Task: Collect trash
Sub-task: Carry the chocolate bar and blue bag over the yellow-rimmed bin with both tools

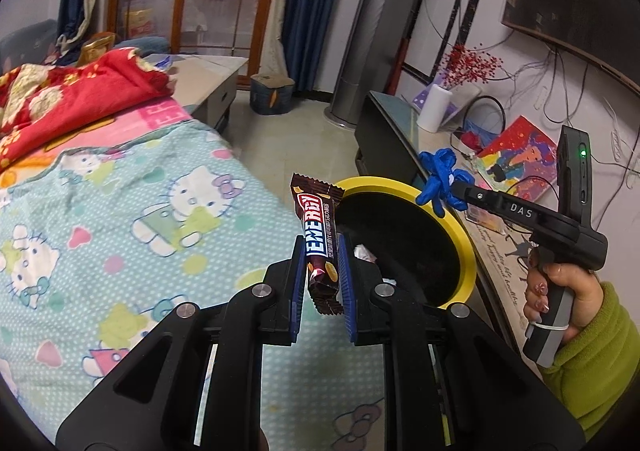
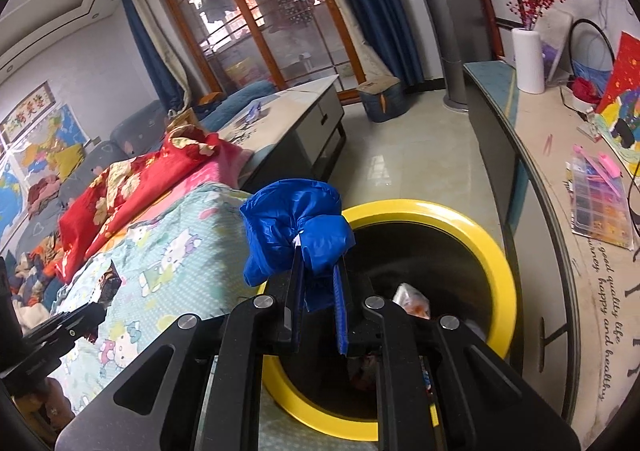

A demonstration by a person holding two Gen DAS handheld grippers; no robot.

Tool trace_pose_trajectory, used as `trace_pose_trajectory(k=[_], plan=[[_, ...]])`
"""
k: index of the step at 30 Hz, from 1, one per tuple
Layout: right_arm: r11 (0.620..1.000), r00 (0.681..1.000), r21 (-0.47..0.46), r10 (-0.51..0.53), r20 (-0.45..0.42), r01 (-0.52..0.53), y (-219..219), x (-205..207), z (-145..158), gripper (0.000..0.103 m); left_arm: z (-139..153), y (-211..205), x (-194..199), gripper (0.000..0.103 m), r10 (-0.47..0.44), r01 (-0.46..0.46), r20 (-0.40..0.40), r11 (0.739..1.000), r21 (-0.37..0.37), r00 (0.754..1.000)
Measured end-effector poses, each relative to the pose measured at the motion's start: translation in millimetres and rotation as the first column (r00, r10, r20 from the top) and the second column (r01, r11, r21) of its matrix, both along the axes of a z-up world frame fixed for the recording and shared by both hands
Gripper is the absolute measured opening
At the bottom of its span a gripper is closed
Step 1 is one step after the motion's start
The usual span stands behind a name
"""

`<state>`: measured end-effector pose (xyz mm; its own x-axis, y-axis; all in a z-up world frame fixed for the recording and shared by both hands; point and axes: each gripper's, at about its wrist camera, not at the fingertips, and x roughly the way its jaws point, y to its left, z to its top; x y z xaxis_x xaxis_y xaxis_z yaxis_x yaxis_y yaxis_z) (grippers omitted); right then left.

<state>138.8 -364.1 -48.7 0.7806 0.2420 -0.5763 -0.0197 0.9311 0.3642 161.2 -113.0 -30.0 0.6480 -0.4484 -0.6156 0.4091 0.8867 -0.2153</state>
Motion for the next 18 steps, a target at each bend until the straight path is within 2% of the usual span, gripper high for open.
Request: trace_pose_trajectory(k=[18], plan=[[0.999,0.999,-0.009,-0.045,-0.016,0.045,-24.1,-11.5,-10.0,0.013,-1.6,-61.0,3.4,0.011,-0.12,0.119,0.01,0.992,0.049,0.993]])
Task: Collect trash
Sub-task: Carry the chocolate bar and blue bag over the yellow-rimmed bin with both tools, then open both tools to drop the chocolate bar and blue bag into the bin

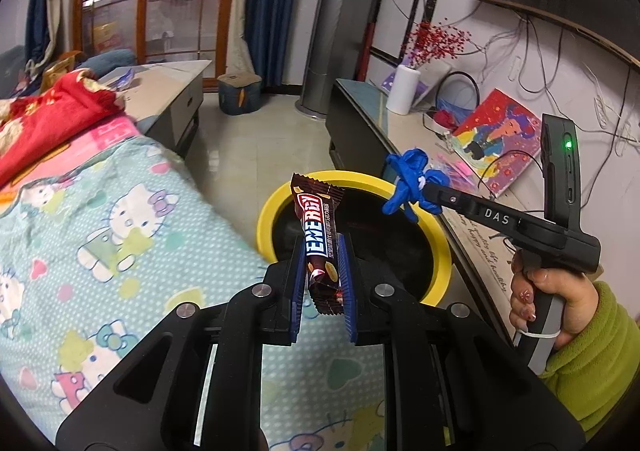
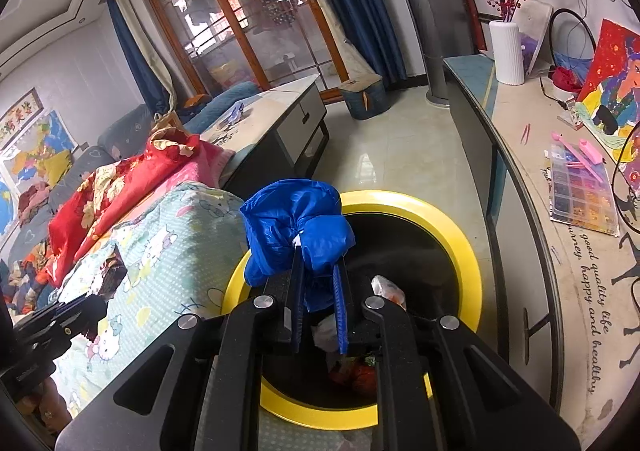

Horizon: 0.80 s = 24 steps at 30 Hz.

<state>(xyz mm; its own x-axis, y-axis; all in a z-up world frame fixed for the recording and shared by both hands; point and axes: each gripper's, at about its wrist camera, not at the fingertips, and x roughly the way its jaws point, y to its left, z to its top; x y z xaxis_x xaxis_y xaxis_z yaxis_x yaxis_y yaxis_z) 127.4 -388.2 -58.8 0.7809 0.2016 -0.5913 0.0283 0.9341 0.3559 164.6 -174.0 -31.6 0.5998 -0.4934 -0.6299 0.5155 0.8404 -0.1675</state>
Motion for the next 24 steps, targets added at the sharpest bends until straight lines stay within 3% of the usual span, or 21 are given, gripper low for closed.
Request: trace_pose_trajectory(k=[24], plan=[[1.0,0.998,-0.022,0.015,-0.06,-0.017,-5.0,-16.9,-22.9,0.013,-18.8,-54.1,24.8,0.011,-0.072,0.072,-0.034,0.997,0.016,0.997]])
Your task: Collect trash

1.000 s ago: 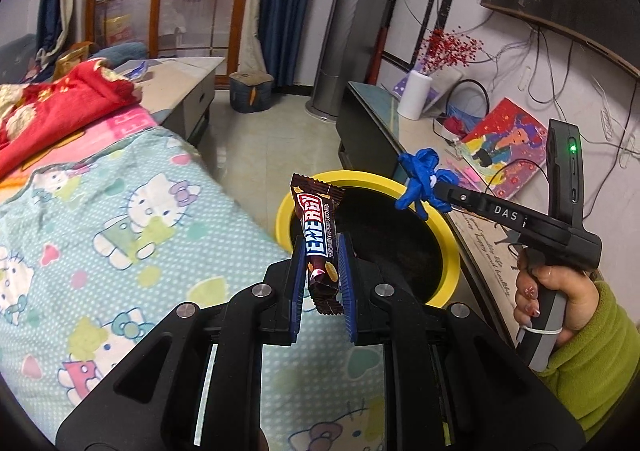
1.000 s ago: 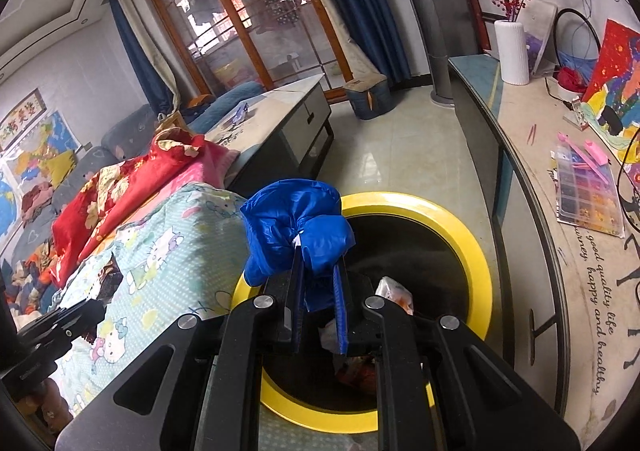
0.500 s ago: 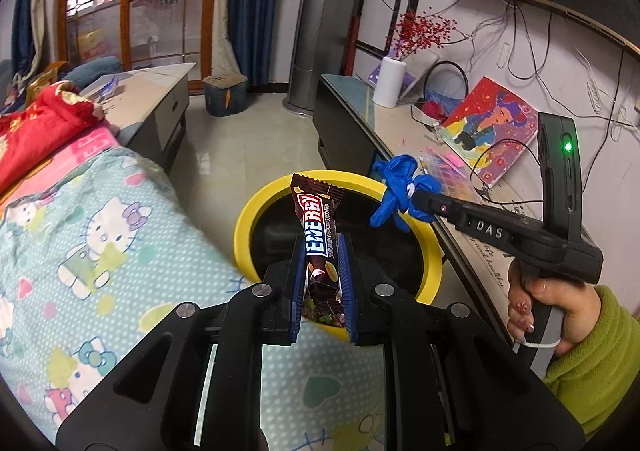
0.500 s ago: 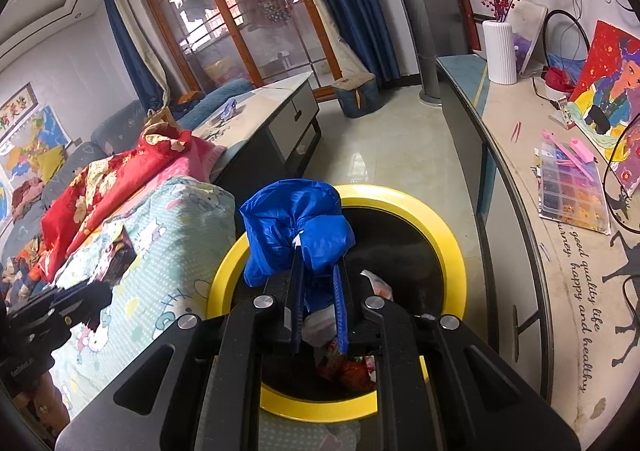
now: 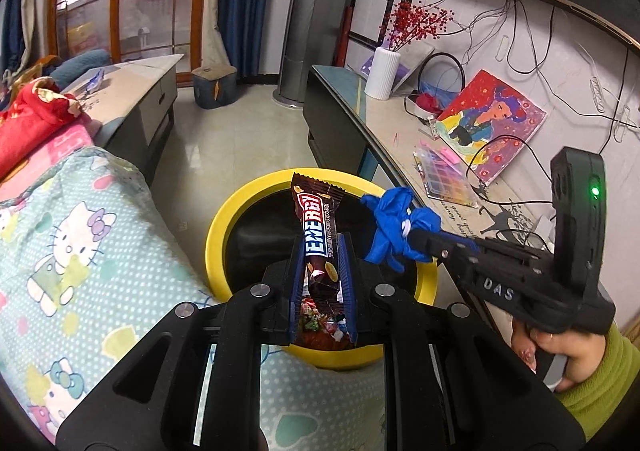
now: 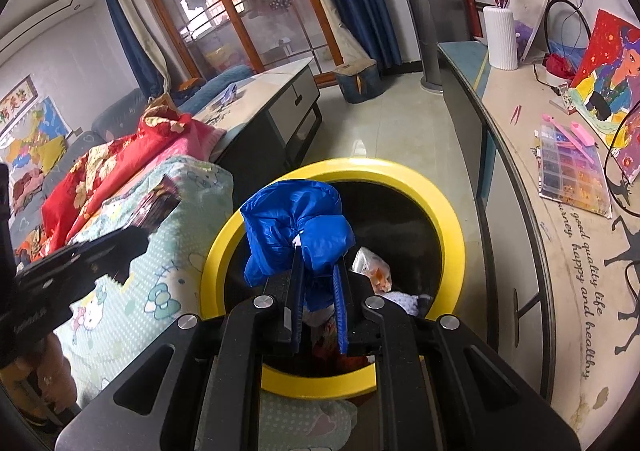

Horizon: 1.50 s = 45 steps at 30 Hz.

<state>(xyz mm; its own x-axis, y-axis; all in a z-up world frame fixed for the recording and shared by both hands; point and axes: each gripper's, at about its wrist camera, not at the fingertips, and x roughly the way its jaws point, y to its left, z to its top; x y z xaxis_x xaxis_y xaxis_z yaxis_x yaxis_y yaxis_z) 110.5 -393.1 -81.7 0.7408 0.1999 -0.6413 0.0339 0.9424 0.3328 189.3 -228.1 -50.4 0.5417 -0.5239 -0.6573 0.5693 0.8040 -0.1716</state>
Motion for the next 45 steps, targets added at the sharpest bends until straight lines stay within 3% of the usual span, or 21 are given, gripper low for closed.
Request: trace_pose_trajectory(k=[6,9,11,13,16,19,29,33,38,45], plan=[[1.0,1.0,0.012,-0.002,-0.021,0.003,1.3,-0.2,-8.3,0.021,-6.1,-5.8,6.7,0.017,0.005,-0.005,-0.016,1.0,0.005,1.0],[1.0,1.0,0.014,-0.004,-0.026,0.005,0.5,0.1,-11.2,0.028,-6.7,-4.2,8.9,0.042,0.012,-0.013,-0.021,1.0,-0.005,1.0],[1.0,1.0,0.012,-0.01,-0.026,0.011,0.3,-0.5,-11.6,0.035,-6.9,-3.2,9.7,0.049,0.018,-0.018,-0.024,1.0,-0.01,1.0],[1.0,1.0,0.011,-0.016,-0.024,0.016,-0.3,-1.7,-10.7,0.038,-6.5,-0.5,9.7,0.065,0.027,-0.028,-0.025,1.0,-0.012,0.999],[1.0,0.999,0.003,-0.03,-0.019,0.03,-2.0,-5.1,-9.2,0.049,-5.2,3.3,10.4,0.079,0.043,-0.043,-0.03,0.999,-0.02,0.999],[0.999,0.999,-0.008,-0.041,-0.015,0.041,-2.2,-8.5,-7.4,0.053,-4.0,8.3,10.9,0.092,0.064,-0.065,-0.03,0.998,-0.024,0.998],[0.996,0.998,-0.065,-0.058,0.038,0.06,4.7,-24.7,10.8,0.081,4.7,37.9,7.8,0.092,0.166,-0.166,-0.018,0.986,-0.03,0.986],[0.995,0.997,-0.085,-0.046,0.059,0.051,14.3,-27.4,19.7,0.082,9.7,57.0,2.8,0.092,0.208,-0.208,-0.009,0.977,-0.036,0.978],[0.994,0.994,-0.1,-0.02,0.103,0.031,32.1,-32.6,33.6,0.093,15.8,81.4,-7.6,0.092,0.254,-0.253,0.009,0.967,-0.033,0.967],[0.992,0.988,-0.127,0.028,0.152,-0.009,63.8,-43.1,47.1,0.096,22.2,114.9,-25.1,0.092,0.313,-0.312,0.037,0.95,-0.031,0.949]])
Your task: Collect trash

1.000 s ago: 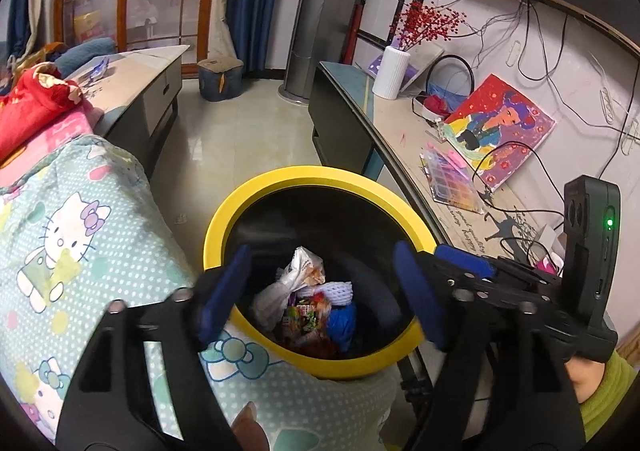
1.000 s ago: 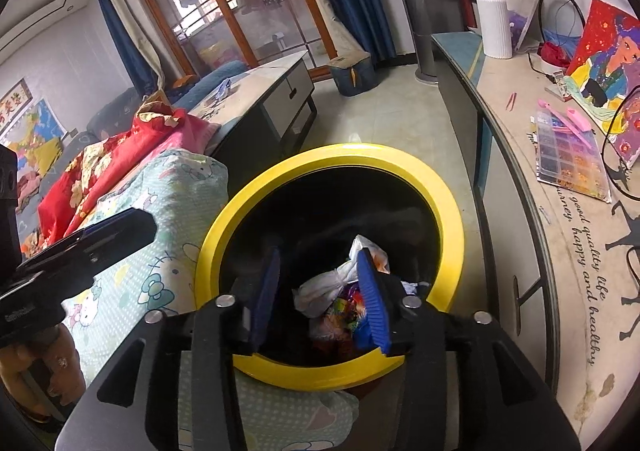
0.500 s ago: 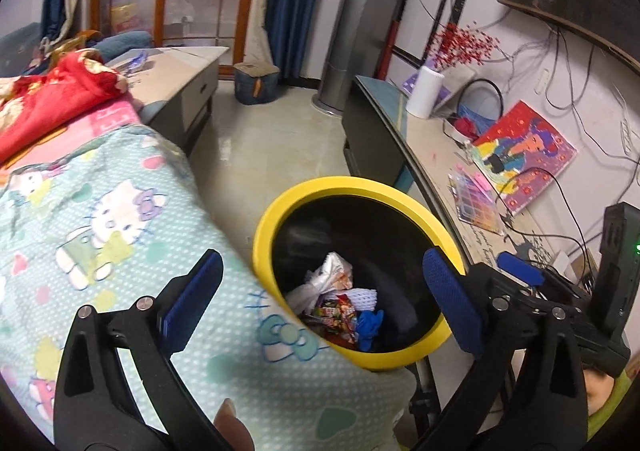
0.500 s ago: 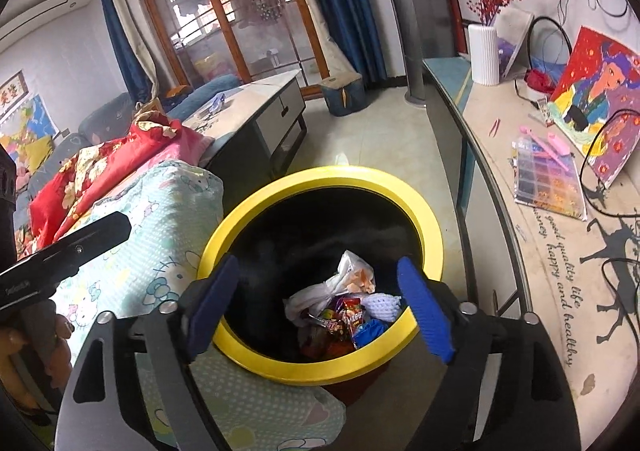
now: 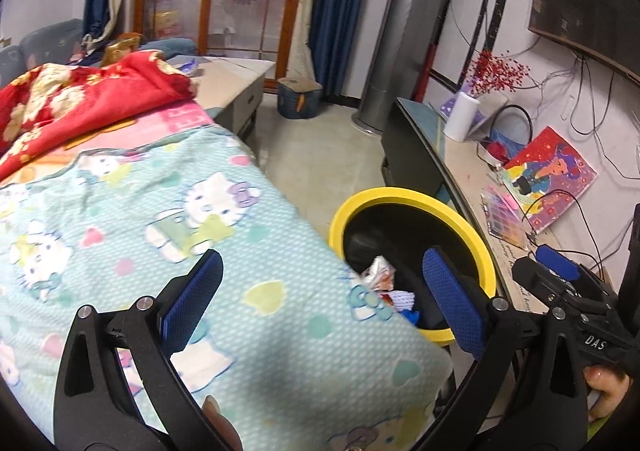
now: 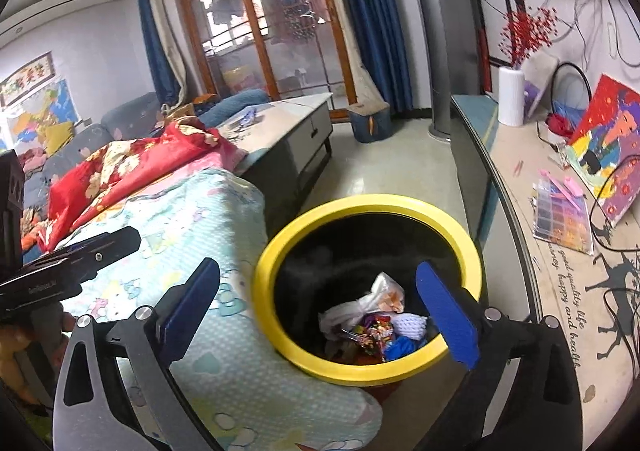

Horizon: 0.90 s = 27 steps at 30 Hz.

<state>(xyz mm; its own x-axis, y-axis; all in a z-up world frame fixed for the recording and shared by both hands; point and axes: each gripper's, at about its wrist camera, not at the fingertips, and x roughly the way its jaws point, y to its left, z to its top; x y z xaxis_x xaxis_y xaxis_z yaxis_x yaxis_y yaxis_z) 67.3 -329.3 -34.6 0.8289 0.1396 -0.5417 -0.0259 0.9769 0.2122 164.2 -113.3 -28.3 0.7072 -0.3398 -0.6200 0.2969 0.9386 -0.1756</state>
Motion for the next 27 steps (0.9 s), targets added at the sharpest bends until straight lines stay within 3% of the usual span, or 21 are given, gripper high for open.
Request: trace_pose_trajectory(k=[13,27], plan=[[0.995,0.994,-0.081,0.068,0.089,-0.061,54.6,-24.7,12.9,0.096,10.1,44.3,-41.9,0.092,0.096,-0.099,0.088,0.995,0.029,0.991],[0.982,0.952,-0.186,0.077,0.297,-0.021,89.5,-60.6,23.3,0.096,9.6,73.6,-94.2,0.092,0.154,-0.162,0.222,0.987,0.019,0.963]])
